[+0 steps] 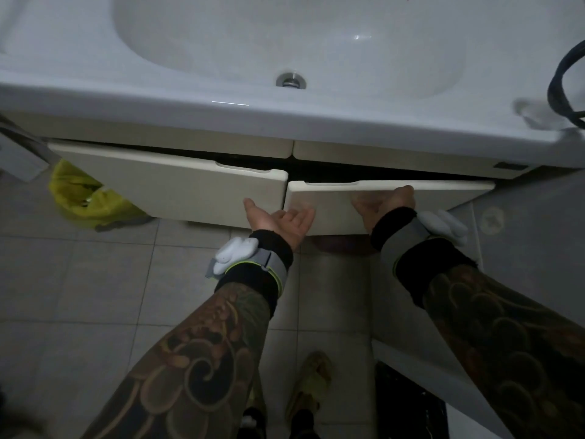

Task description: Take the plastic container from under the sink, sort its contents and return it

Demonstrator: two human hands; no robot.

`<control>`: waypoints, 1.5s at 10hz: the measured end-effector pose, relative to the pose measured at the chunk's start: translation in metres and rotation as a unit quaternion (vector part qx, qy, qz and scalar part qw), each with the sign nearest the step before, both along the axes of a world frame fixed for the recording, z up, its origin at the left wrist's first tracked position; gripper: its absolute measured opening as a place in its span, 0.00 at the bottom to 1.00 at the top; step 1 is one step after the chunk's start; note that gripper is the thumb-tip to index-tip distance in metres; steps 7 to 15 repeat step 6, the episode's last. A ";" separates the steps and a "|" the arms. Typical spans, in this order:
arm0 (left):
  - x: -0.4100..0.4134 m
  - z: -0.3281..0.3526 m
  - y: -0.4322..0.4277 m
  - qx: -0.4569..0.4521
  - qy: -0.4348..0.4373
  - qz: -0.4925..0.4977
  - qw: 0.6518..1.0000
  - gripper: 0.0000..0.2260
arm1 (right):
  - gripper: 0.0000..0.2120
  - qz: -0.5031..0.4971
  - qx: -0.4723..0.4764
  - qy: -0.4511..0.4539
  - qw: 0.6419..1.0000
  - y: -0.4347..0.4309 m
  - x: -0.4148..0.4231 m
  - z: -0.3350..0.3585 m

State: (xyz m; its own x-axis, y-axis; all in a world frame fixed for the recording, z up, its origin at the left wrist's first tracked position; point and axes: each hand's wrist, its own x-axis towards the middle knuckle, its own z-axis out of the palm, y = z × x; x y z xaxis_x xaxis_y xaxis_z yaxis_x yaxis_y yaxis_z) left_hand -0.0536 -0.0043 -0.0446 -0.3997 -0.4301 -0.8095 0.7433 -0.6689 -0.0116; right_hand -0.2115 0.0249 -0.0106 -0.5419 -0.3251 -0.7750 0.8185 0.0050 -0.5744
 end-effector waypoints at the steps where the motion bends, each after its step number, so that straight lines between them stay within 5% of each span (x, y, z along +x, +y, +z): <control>1: -0.004 0.000 -0.004 -0.014 0.002 -0.008 1.000 0.43 | 0.24 -0.006 -0.023 -0.011 1.000 0.000 -0.005 0.002; 2: -0.010 0.002 -0.005 -0.033 -0.007 -0.015 0.999 0.42 | 0.12 0.037 -0.009 0.020 0.999 0.004 -0.012 -0.003; 3: -0.014 0.005 -0.003 -0.047 -0.009 -0.007 0.999 0.41 | 0.11 0.027 -0.015 -0.014 0.999 0.005 -0.012 -0.003; 4: -0.018 0.017 0.001 -0.078 -0.007 -0.001 0.997 0.41 | 0.26 0.029 -0.015 -0.026 0.999 0.009 -0.016 0.005; 6: -0.007 0.040 0.010 -0.073 -0.018 0.020 0.997 0.38 | 0.36 0.062 0.004 -0.075 0.995 0.021 0.010 0.032; 15: -0.007 0.040 0.010 -0.073 -0.018 0.020 0.997 0.38 | 0.36 0.062 0.004 -0.075 0.995 0.021 0.010 0.032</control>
